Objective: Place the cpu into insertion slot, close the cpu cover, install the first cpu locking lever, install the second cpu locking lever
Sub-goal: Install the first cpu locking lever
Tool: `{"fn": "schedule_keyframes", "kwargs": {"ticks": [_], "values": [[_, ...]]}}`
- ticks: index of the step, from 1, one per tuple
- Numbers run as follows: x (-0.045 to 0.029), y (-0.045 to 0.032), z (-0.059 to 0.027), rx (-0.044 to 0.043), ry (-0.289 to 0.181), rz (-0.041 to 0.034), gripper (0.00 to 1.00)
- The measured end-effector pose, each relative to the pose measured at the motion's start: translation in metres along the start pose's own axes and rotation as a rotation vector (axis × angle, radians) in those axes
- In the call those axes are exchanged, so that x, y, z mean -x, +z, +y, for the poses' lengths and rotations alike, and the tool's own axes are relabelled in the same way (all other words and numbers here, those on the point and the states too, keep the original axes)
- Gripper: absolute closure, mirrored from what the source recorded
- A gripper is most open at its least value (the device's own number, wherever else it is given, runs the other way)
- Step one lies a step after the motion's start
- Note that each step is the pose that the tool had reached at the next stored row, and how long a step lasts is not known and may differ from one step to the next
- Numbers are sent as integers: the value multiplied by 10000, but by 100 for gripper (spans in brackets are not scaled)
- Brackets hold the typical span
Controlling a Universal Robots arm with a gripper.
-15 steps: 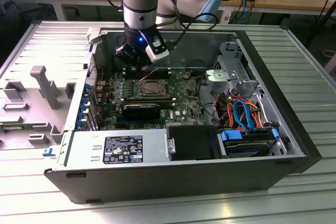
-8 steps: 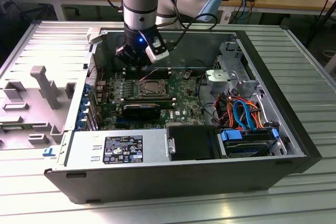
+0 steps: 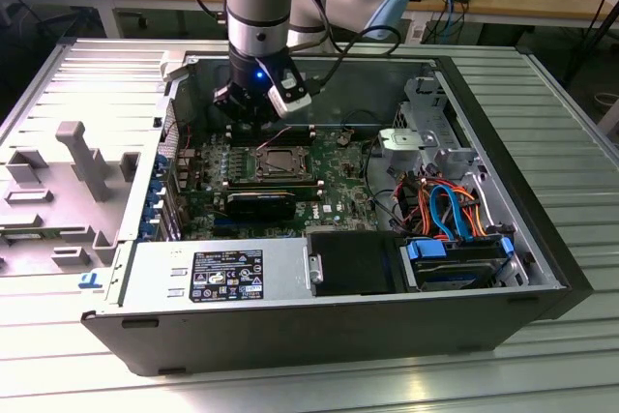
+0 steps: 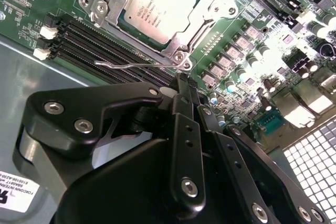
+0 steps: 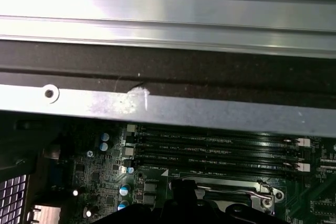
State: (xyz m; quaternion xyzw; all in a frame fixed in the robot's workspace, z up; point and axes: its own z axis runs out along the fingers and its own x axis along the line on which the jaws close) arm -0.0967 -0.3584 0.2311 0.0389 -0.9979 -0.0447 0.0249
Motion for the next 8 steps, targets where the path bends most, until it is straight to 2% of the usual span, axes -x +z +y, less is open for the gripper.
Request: {"fn": "schedule_keyframes", "kwargs": {"ticks": [8], "values": [[8,36,-4,1,0,1,89]]}}
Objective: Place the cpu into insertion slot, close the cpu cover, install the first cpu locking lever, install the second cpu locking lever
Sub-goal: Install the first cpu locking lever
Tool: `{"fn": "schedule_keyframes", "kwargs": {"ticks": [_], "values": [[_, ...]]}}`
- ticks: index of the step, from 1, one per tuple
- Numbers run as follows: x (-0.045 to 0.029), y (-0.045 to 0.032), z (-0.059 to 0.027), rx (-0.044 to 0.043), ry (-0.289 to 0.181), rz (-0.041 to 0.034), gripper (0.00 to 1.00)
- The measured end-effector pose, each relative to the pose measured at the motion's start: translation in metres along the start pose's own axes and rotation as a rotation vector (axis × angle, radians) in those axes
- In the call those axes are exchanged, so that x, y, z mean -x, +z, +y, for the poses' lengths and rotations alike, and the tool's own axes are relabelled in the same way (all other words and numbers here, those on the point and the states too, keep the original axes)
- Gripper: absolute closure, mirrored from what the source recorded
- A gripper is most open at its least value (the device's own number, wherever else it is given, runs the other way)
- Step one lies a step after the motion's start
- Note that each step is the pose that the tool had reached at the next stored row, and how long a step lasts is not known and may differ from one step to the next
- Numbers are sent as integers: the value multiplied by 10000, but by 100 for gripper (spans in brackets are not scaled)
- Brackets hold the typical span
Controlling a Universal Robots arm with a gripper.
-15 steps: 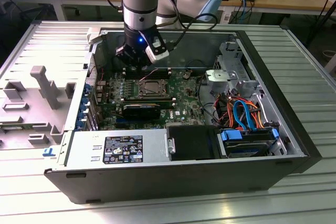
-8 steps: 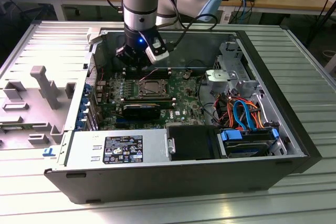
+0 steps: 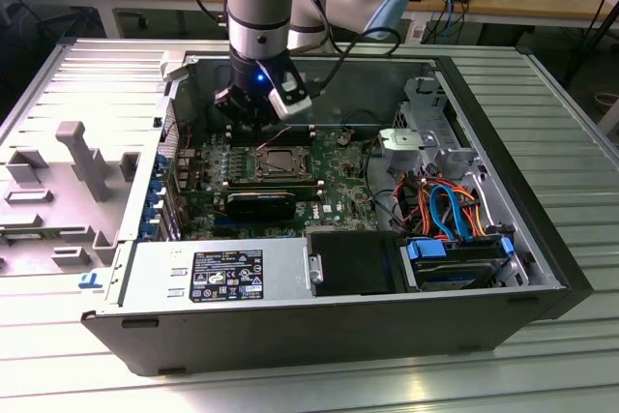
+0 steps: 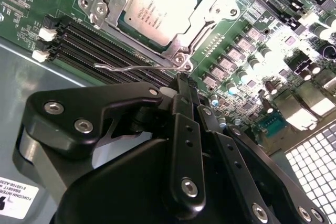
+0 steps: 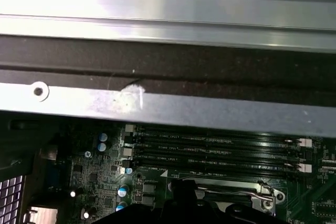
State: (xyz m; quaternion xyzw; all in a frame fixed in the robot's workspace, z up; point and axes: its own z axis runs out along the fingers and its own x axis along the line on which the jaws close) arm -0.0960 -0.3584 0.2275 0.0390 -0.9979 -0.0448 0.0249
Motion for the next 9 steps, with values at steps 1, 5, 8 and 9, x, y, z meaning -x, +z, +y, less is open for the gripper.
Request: {"fn": "schedule_keyframes", "kwargs": {"ticks": [1,5,8,9], "values": [[5,6,0,-2,0,1,89],[54,38,1,-24,-7,3,89],[77,60,15,-47,-47,7,89],[80,66,25,-75,-84,12,89]]}}
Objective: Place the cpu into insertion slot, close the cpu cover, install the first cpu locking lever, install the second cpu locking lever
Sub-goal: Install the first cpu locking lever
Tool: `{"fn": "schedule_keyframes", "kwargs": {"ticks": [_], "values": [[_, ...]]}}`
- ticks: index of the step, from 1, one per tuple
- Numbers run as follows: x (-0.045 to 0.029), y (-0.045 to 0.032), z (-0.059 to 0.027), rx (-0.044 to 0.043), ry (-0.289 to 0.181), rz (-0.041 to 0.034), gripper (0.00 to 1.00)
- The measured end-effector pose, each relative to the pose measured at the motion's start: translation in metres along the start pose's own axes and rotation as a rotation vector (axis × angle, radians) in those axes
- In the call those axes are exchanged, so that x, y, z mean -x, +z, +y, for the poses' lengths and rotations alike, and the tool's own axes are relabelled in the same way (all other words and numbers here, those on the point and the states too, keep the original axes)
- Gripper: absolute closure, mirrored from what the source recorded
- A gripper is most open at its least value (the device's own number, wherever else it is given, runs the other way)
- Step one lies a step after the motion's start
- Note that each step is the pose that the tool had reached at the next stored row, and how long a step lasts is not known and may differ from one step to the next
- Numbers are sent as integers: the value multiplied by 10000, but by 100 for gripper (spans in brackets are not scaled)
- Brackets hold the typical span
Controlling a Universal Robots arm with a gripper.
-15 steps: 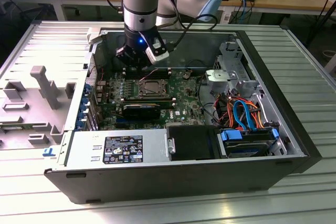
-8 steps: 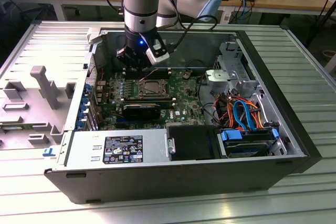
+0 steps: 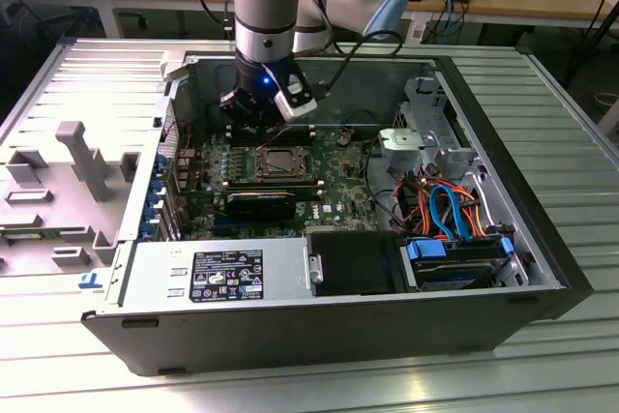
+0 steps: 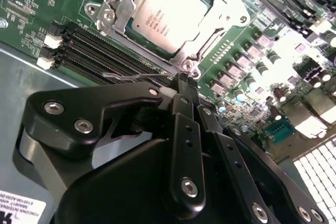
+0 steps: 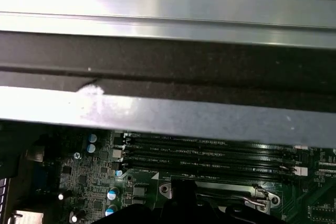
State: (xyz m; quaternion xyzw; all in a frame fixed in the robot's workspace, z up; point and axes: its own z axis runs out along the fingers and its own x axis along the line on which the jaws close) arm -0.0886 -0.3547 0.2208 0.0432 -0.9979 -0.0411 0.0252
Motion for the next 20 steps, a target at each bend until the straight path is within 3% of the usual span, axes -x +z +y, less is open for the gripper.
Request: {"fn": "schedule_keyframes", "kwargs": {"ticks": [1,2,6,10,14,20], "values": [[2,3,12,-85,-13,8,89],[4,8,32,-276,-12,27,89],[14,24,140,-796,-6,73,89],[22,38,225,-1220,-27,111,89],[24,49,248,-1250,-499,122,89],[26,80,253,-1229,-525,119,89]]}}
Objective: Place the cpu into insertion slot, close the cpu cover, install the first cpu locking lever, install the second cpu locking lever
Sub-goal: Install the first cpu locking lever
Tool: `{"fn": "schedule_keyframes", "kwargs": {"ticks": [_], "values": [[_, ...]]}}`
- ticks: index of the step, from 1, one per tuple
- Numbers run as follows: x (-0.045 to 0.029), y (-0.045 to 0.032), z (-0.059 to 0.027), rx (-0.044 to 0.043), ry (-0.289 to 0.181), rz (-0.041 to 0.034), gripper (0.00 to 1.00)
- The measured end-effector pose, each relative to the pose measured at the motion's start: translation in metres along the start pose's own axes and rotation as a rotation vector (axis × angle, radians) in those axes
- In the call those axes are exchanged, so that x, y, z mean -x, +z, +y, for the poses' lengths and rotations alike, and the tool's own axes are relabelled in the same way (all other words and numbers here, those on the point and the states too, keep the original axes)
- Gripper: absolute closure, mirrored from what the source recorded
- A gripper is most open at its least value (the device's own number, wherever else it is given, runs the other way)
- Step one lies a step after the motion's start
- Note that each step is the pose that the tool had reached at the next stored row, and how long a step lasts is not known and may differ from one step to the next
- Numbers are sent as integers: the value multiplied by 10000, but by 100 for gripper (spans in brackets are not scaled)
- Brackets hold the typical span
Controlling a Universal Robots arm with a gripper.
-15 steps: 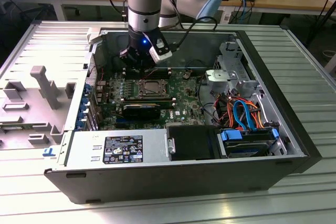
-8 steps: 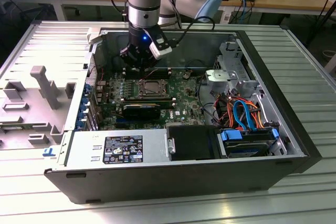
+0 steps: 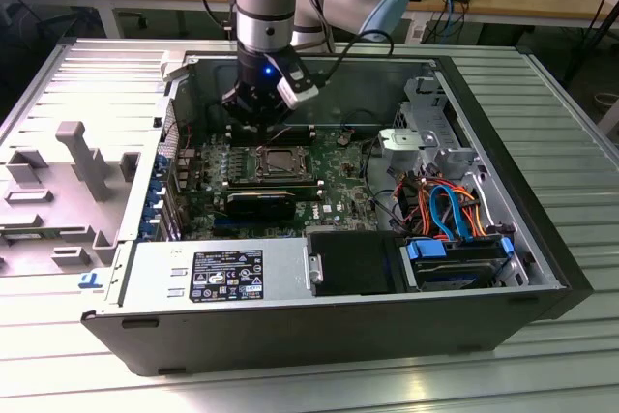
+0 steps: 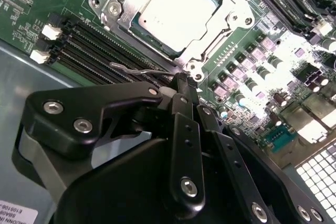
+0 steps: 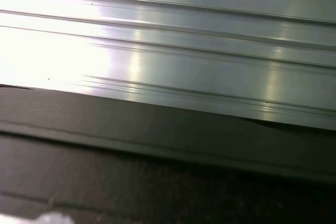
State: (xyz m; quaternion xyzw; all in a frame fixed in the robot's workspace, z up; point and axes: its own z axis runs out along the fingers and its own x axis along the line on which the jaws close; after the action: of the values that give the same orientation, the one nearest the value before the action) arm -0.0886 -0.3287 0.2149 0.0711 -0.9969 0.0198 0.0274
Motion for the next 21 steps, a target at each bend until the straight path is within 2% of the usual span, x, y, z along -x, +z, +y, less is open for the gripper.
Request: {"fn": "schedule_keyframes", "kwargs": {"ticks": [7,10,21], "values": [[18,43,-1,-1,-1,4,89],[83,70,-9,0,-3,16,89],[229,107,-28,4,-7,37,89]]}}
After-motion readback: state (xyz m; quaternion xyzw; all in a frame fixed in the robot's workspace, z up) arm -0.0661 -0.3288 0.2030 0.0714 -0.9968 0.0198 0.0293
